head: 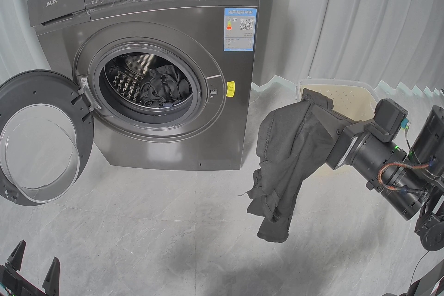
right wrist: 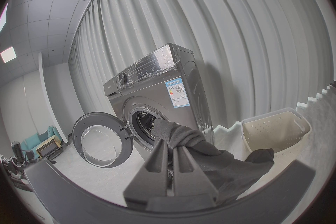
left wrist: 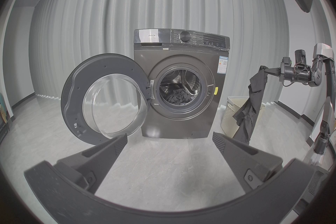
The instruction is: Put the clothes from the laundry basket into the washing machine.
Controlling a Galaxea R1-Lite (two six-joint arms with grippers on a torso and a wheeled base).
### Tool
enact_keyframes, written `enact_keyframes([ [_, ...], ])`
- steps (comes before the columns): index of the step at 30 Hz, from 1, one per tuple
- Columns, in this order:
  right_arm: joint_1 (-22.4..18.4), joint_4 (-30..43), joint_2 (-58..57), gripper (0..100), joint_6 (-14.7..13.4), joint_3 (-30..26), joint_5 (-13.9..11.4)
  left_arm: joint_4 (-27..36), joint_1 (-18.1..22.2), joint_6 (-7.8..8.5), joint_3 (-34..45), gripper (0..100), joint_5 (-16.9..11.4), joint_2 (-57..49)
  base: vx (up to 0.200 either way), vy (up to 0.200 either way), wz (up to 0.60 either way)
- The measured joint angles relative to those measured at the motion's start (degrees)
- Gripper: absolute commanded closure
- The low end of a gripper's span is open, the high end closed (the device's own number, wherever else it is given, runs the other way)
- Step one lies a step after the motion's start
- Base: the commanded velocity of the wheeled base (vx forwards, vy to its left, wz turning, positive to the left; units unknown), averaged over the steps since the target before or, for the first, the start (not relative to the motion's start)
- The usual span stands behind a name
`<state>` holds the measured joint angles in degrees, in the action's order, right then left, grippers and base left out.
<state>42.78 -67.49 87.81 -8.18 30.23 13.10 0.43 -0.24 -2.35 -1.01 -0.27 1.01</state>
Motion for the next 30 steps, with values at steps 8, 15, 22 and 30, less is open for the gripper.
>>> enact_keyframes([
  [8, 0.0, 0.0, 0.34, 100, 0.0, 0.0, 0.02, 0.01, -0.02, 0.0, 0.0, 0, 0.0, 0.0, 0.0, 0.2, 0.0],
  [15, 0.09, 0.0, 0.5, 100, 0.02, 0.06, -0.22, 0.06, -0.02, 0.0, 0.0, 0, 0.02, 0.02, 0.0, 0.2, 0.0],
  [22, 0.18, -0.11, 0.76, 100, 0.09, 0.28, -0.49, -0.02, -0.02, 0.01, 0.0, 0, 0.0, 0.02, 0.0, 0.171, 0.0],
  [30, 0.91, -2.08, 1.27, 100, 0.02, 0.55, -0.9, 0.0, -0.02, 0.0, 0.0, 0, 0.02, 0.02, 0.0, 0.0, 0.0],
])
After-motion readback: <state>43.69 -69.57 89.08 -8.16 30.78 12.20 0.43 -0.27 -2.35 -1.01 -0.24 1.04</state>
